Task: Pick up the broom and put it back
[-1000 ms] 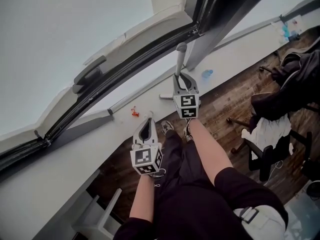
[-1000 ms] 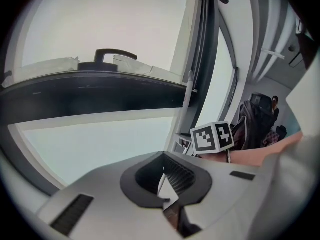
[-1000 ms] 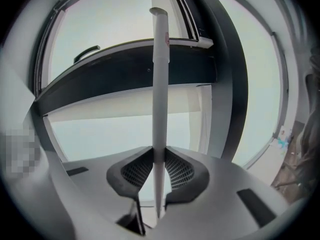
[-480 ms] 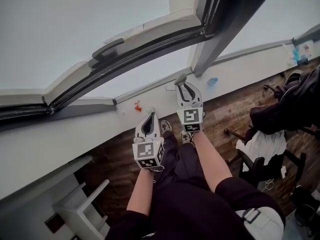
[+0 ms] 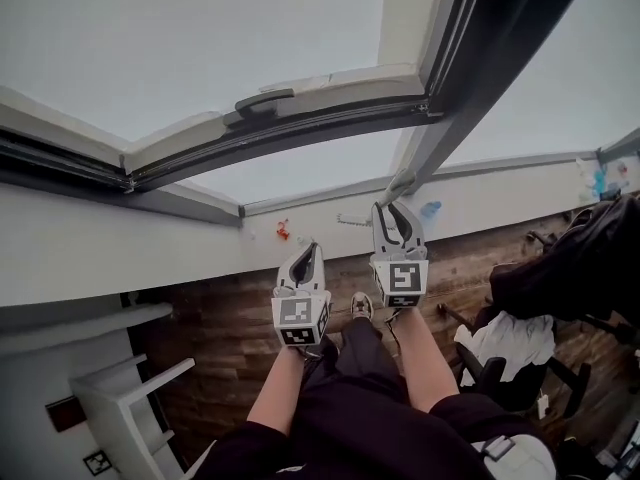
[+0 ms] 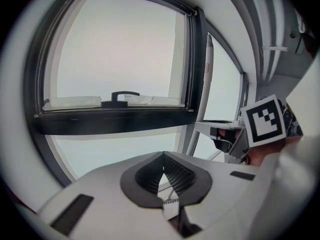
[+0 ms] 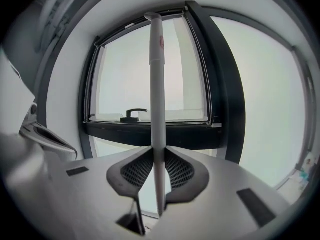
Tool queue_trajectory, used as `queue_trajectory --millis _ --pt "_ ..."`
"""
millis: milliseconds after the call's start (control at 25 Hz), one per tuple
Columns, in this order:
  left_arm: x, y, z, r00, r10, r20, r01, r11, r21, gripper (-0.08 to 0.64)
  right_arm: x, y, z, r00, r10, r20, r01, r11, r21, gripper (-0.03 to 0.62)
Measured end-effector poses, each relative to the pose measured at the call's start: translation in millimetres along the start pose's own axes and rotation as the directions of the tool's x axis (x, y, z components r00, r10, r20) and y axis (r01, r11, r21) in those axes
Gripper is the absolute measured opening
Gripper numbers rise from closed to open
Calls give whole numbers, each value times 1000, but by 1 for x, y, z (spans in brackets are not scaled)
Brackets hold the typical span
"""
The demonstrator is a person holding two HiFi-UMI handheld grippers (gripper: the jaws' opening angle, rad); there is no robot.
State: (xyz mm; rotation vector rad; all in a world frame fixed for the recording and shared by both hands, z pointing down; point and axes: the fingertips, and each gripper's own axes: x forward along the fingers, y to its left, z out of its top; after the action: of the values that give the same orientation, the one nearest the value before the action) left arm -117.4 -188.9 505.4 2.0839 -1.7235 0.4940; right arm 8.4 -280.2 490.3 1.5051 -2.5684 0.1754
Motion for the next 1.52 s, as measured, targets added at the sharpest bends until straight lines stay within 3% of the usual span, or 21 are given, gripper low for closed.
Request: queue_trajectory --millis 200,560,800,1040,1520 --pt "-15 0 -5 1000 3 7 -3 1000 -13 3 -27 17 18 999 28 15 -28 1000 -9 89" --pt "-72 6 15 992 -35 119 37 999 -9 3 -91 63 47 999 3 45 0 997 -74 89" --pt "-113 -3 47 964 -97 249 104 994 -16 3 -139 94 84 993 -15 120 31 991 -129 89" --pt "-165 -19 64 935 -185 304 166 982 87 2 -179 127 92 990 -39 136 57 990 -131 91" --pt "-216 -20 48 924 -225 310 187 971 148 2 -224 178 69 993 -30 112 41 994 -101 91"
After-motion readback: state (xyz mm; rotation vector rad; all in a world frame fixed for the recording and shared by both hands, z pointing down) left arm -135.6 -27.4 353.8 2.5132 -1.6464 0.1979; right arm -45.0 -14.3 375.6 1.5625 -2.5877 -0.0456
